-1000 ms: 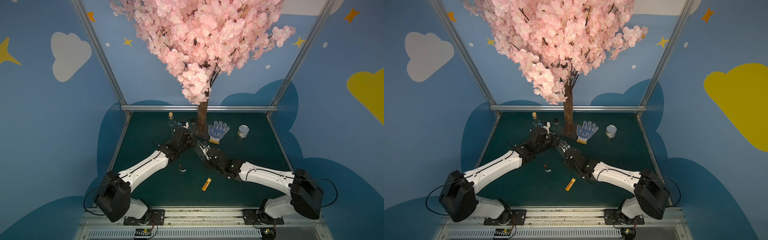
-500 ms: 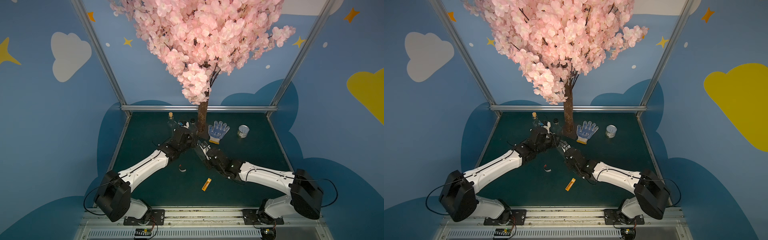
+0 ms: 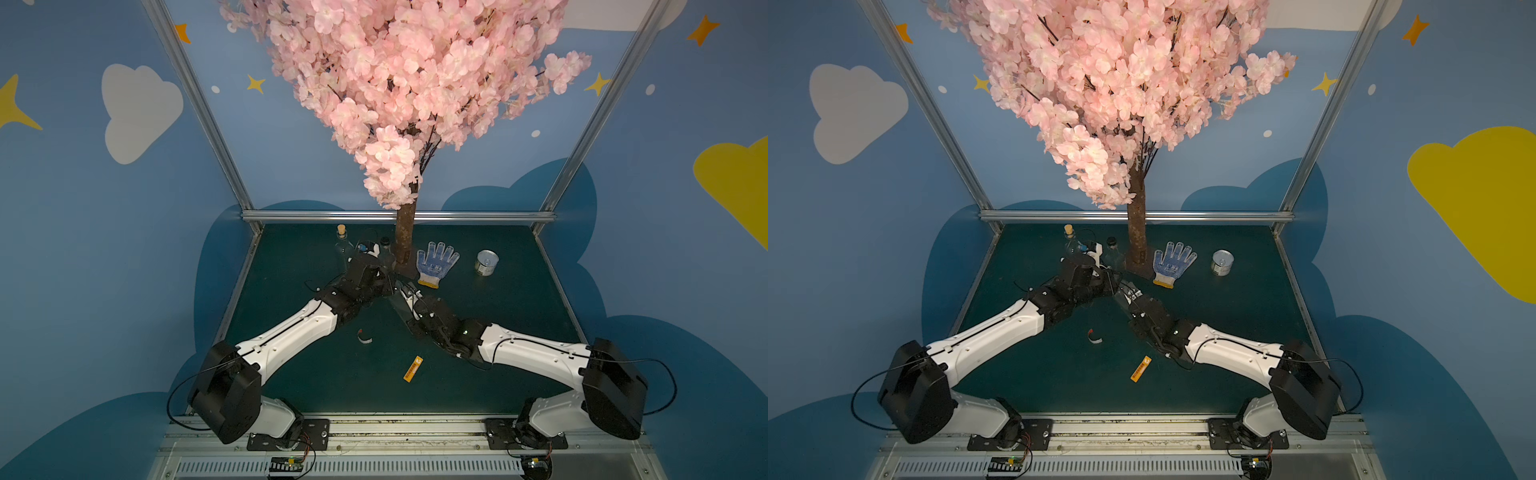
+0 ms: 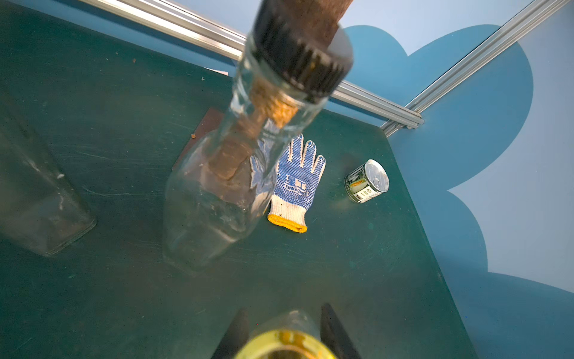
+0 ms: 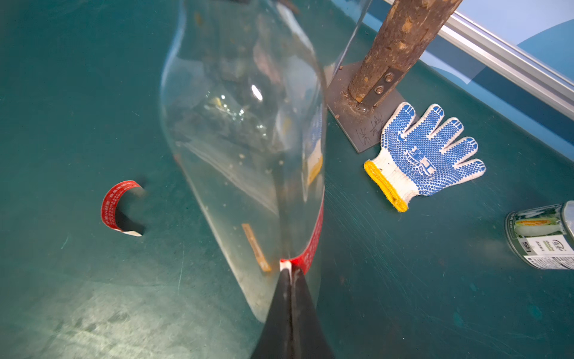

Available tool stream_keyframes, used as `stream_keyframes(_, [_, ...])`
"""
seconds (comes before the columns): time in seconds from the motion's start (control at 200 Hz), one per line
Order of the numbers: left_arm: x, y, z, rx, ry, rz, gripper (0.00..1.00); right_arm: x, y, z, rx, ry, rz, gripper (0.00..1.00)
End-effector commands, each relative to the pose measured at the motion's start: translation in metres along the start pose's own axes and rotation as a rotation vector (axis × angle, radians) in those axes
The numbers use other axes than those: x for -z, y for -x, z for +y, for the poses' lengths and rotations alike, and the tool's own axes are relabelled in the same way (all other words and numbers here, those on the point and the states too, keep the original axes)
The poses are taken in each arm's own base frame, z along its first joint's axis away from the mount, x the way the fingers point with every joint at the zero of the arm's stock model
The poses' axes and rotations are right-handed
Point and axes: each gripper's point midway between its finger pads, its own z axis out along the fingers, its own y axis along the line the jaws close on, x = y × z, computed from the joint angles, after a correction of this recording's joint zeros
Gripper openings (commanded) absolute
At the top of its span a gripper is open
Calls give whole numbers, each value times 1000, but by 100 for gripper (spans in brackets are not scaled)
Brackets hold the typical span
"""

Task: Remove the label from the bottle
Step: Tear open the label from the bottle.

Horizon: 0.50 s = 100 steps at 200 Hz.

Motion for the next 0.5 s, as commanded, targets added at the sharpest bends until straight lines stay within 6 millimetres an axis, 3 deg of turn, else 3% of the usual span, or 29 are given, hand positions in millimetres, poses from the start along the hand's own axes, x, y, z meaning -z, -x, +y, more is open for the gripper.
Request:
stream_keyframes(0.0, [2, -12, 9, -55, 38, 57, 2, 10, 15, -25, -35, -97, -45, 0])
stream_keyframes(0.496, [5, -11, 10, -76, 39, 58, 2, 11, 15, -30, -40, -114, -46, 0])
